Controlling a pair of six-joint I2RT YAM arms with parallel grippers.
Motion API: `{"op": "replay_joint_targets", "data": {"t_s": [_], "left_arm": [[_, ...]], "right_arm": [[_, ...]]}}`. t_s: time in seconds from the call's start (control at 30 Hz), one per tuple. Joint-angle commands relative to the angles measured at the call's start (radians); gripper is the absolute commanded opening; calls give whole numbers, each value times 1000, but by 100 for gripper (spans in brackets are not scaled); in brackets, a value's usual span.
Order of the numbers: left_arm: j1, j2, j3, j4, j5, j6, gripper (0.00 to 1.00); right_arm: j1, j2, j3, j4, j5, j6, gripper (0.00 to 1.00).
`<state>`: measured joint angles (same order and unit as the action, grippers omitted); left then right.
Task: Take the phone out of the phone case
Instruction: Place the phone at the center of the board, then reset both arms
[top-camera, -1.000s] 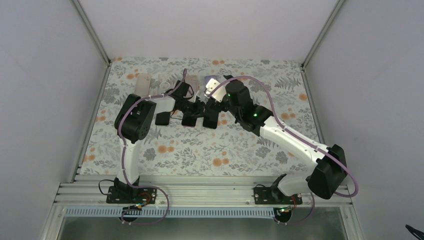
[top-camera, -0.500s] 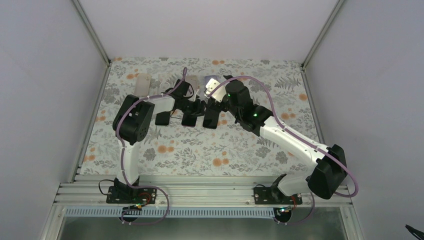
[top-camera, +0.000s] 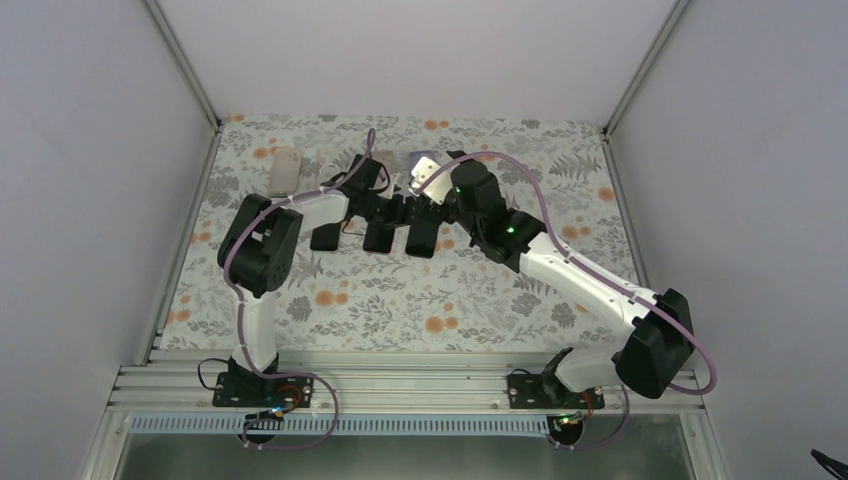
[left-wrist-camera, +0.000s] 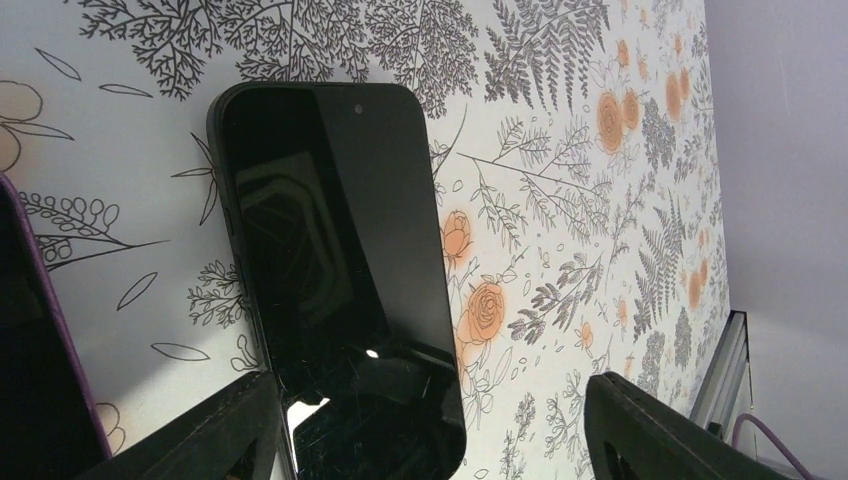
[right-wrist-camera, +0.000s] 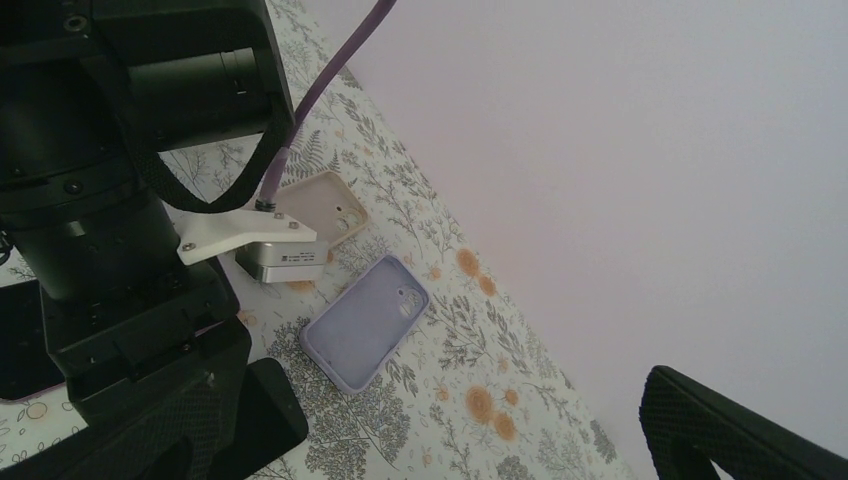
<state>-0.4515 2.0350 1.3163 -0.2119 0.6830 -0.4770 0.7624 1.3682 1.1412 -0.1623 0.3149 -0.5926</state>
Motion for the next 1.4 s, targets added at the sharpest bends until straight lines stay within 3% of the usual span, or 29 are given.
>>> {"op": "replay_joint_targets", "data": {"t_s": [0.0,0.3,0.53,0.93,1.13,1.23,1.37], "left_arm": [[-6,-53,-17,-4,-26,22,77],[-12,-117,-34,-17,-70,48,86],[-18,-185,-56,-21,-104,76,100],[-20,-345,-60,-52,-186,190,100],[-12,-444,11,-118,-273,296,100],[21,-485,55,-157,-293,350,100],[137,-531,84,-185,-210,361,100]], "right_arm": [[-11,-6,-5,-6,-12,28,99],[-18,-10,4,-16,-21,38,99],[-26,-17,12,-25,-30,45,99],[-73,-46,52,-70,-75,81,99],[-129,-64,85,-113,-136,124,99],[-162,-73,103,-133,-176,148,99],[-221,-82,141,-163,-238,188,99]]}}
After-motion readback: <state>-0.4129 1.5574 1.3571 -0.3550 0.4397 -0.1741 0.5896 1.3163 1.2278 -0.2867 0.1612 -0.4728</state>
